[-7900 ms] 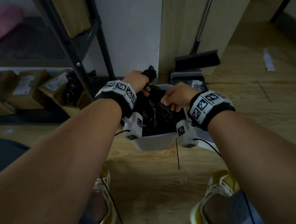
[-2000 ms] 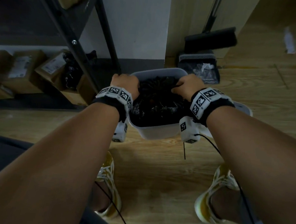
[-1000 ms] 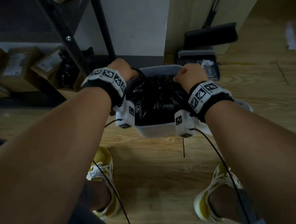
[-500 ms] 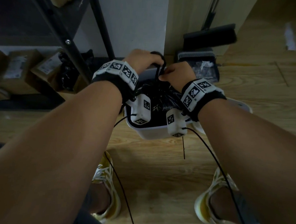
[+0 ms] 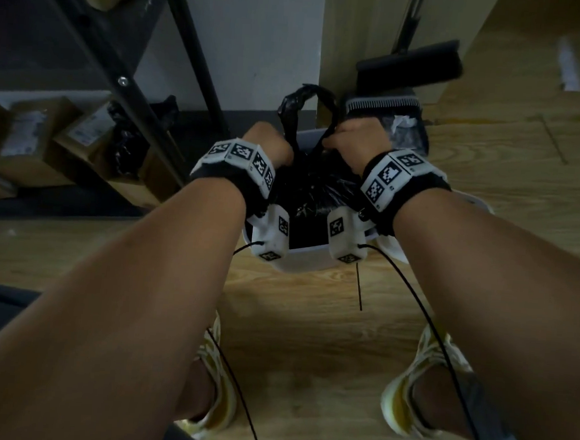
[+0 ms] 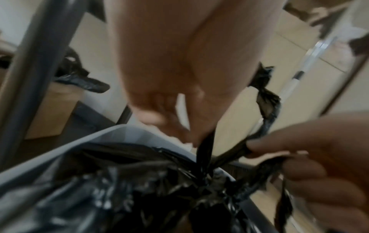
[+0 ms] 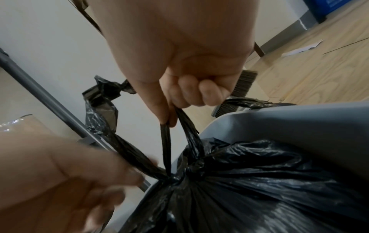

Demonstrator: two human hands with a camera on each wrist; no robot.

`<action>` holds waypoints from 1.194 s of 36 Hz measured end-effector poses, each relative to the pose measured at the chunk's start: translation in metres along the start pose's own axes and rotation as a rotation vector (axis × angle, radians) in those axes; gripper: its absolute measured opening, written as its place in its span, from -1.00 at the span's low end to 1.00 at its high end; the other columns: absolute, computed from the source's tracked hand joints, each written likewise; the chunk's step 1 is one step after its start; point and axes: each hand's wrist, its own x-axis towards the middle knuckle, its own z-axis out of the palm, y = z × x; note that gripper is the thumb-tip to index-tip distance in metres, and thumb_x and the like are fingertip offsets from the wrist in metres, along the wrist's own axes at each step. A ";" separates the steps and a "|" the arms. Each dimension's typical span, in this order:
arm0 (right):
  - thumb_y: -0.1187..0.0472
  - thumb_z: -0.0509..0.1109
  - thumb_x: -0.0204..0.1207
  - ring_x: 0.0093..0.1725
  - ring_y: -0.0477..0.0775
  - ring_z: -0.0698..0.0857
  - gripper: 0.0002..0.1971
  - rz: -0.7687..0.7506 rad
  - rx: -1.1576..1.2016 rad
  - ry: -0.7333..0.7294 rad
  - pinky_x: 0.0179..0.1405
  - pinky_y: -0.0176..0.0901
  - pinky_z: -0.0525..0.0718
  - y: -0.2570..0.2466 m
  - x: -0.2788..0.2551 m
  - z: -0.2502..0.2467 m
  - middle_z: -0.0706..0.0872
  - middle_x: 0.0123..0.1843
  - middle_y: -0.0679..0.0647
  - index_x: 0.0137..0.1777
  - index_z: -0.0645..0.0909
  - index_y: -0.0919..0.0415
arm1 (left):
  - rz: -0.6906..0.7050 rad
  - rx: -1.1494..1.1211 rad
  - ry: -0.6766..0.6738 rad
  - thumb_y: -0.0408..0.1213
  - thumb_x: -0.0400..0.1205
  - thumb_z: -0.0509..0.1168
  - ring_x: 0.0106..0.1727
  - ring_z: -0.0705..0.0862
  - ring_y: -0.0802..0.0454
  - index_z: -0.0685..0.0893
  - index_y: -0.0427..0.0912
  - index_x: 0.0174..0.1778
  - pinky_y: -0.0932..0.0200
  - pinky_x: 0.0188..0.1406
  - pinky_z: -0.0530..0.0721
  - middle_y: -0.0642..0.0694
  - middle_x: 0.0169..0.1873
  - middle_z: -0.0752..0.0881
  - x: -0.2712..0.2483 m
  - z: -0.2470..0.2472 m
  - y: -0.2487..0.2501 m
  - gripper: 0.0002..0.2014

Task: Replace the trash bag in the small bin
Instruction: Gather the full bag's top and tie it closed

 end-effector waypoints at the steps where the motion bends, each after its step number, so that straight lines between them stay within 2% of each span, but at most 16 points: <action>1: 0.33 0.45 0.39 -0.25 0.09 0.54 -0.72 -0.004 0.010 0.017 -0.29 -0.17 0.45 0.000 0.001 0.001 0.59 -0.26 0.26 -0.12 0.67 0.64 | 0.022 -0.008 -0.011 -0.20 0.54 0.41 -0.07 0.63 -0.07 0.72 -0.32 0.20 0.19 -0.31 0.56 -0.26 0.17 0.75 0.000 0.001 0.003 -0.64; 6: 0.32 0.44 0.39 -0.26 0.11 0.53 -0.83 -0.044 0.001 0.027 -0.30 -0.18 0.41 -0.003 0.003 0.001 0.58 -0.28 0.29 -0.28 0.67 0.49 | 0.089 -0.086 -0.015 -0.13 0.59 0.36 0.18 0.74 -0.21 0.76 -0.29 0.15 0.13 -0.06 0.58 -0.27 0.12 0.78 -0.003 0.008 0.015 -0.66; 8: 0.31 0.47 0.37 -0.26 0.10 0.56 -0.78 -0.048 0.062 0.056 -0.29 -0.17 0.44 -0.002 0.003 0.000 0.61 -0.28 0.28 -0.24 0.68 0.56 | 0.103 -0.129 -0.075 -0.17 0.63 0.33 0.17 0.73 -0.27 0.74 -0.35 0.21 0.08 0.05 0.65 -0.35 0.11 0.77 -0.004 0.012 0.019 -0.64; 10: 0.30 0.47 0.38 -0.33 0.03 0.59 -0.77 -0.042 0.090 0.086 -0.34 -0.19 0.49 0.000 0.004 -0.002 0.66 -0.27 0.23 -0.14 0.73 0.53 | 0.111 -0.210 -0.104 -0.22 0.64 0.32 0.00 0.76 -0.22 0.72 -0.38 0.23 0.02 0.14 0.72 -0.32 -0.01 0.77 -0.002 0.017 0.021 -0.65; 12: 0.32 0.42 0.41 -0.46 -0.08 0.52 -0.82 -0.039 0.077 0.091 -0.45 -0.31 0.47 0.003 0.005 -0.005 0.67 -0.34 0.13 -0.12 0.78 0.44 | 0.070 -0.304 -0.117 -0.28 0.65 0.30 -0.29 0.69 -0.03 0.71 -0.41 0.11 0.07 -0.08 0.73 -0.19 -0.18 0.72 -0.001 0.019 0.022 -0.74; 14: 0.32 0.39 0.40 -0.45 -0.11 0.53 -0.87 -0.021 0.078 0.104 -0.47 -0.35 0.50 0.006 0.007 -0.009 0.63 -0.44 -0.04 -0.22 0.79 0.23 | 0.016 -0.342 -0.176 -0.32 0.69 0.27 -0.43 0.59 0.08 0.68 -0.33 -0.18 0.21 -0.37 0.62 -0.12 -0.37 0.71 0.002 0.018 0.023 -0.81; 17: 0.32 0.34 0.38 -0.23 0.10 0.69 -0.84 -0.010 0.084 0.119 -0.21 -0.11 0.69 0.009 0.009 -0.013 0.71 -0.34 0.02 -0.23 0.77 0.19 | 0.011 -0.230 -0.178 -0.31 0.69 0.26 -0.49 0.55 0.08 0.65 -0.25 -0.30 0.26 -0.48 0.51 0.01 -0.61 0.69 0.005 0.017 0.022 -0.76; 19: 0.32 0.33 0.40 -0.04 0.15 0.74 -0.80 -0.034 0.095 0.147 0.01 -0.10 0.71 0.008 0.009 -0.014 0.79 -0.13 0.16 -0.09 0.78 0.31 | 0.050 -0.106 -0.125 -0.32 0.66 0.24 -0.39 0.63 -0.01 0.74 -0.34 -0.09 0.17 -0.37 0.58 -0.11 -0.36 0.77 0.005 0.019 0.021 -0.80; 21: 0.32 0.33 0.41 -0.01 0.08 0.73 -0.78 -0.062 0.115 0.174 0.05 -0.19 0.67 0.005 0.009 -0.016 0.81 -0.02 0.19 -0.04 0.76 0.37 | 0.084 0.015 -0.086 -0.34 0.63 0.22 -0.15 0.73 -0.14 0.74 -0.37 0.09 0.11 -0.18 0.63 -0.25 -0.05 0.81 0.005 0.022 0.021 -0.74; 23: 0.34 0.32 0.39 -0.07 0.02 0.70 -0.78 -0.098 0.143 0.196 0.00 -0.19 0.68 0.001 0.009 -0.018 0.81 -0.02 0.20 -0.06 0.74 0.42 | 0.115 0.105 -0.057 -0.33 0.63 0.21 0.06 0.76 -0.22 0.73 -0.36 0.12 0.08 -0.07 0.63 -0.29 0.06 0.79 0.005 0.025 0.022 -0.73; 28: 0.38 0.32 0.35 -0.30 -0.07 0.62 -0.78 -0.146 0.203 0.213 -0.29 -0.22 0.63 -0.010 0.012 -0.026 0.74 -0.23 0.18 -0.11 0.70 0.51 | 0.162 0.233 -0.043 -0.28 0.65 0.19 0.16 0.73 -0.24 0.71 -0.33 0.14 0.11 -0.06 0.59 -0.29 0.12 0.76 0.002 0.026 0.028 -0.72; 32: 0.38 0.35 0.38 -0.36 -0.12 0.61 -0.82 -0.148 0.186 0.173 -0.34 -0.29 0.61 -0.014 0.015 -0.028 0.75 -0.26 0.08 -0.10 0.71 0.46 | 0.198 0.272 -0.127 -0.27 0.65 0.21 0.26 0.66 -0.22 0.65 -0.31 0.24 0.09 0.03 0.55 -0.27 0.23 0.69 -0.001 0.023 0.035 -0.70; 35: 0.42 0.34 0.37 -0.43 -0.24 0.56 -0.86 -0.150 0.180 0.117 -0.43 -0.43 0.53 -0.020 0.017 -0.029 0.65 -0.39 -0.16 -0.18 0.73 0.30 | 0.248 0.260 -0.166 -0.16 0.67 0.24 0.30 0.63 -0.19 0.61 -0.29 0.32 0.18 -0.03 0.44 -0.27 0.30 0.65 -0.003 0.020 0.040 -0.63; 37: 0.44 0.33 0.37 -0.42 -0.24 0.56 -0.82 -0.164 0.167 0.102 -0.46 -0.44 0.51 -0.025 0.018 -0.030 0.62 -0.44 -0.19 -0.22 0.72 0.19 | 0.272 0.229 -0.166 -0.09 0.70 0.20 0.29 0.62 -0.21 0.60 -0.30 0.32 0.17 -0.02 0.44 -0.29 0.28 0.65 -0.002 0.019 0.043 -0.60; 40: 0.46 0.29 0.38 -0.36 -0.19 0.60 -0.71 -0.188 0.133 0.114 -0.45 -0.45 0.55 -0.028 0.021 -0.031 0.67 -0.38 -0.12 -0.32 0.69 0.05 | 0.243 0.232 -0.175 -0.08 0.76 0.07 0.26 0.62 -0.26 0.62 -0.43 0.25 0.03 0.15 0.53 -0.38 0.23 0.66 0.000 0.017 0.045 -0.54; 43: 0.49 0.23 0.41 -0.22 -0.12 0.66 -0.67 -0.177 0.130 0.143 -0.33 -0.49 0.60 -0.026 0.024 -0.033 0.73 -0.19 -0.01 -0.16 0.74 0.10 | 0.220 0.199 -0.187 -0.14 0.76 0.06 0.19 0.64 -0.25 0.61 -0.44 0.27 0.04 0.13 0.53 -0.40 0.23 0.67 0.002 0.015 0.045 -0.57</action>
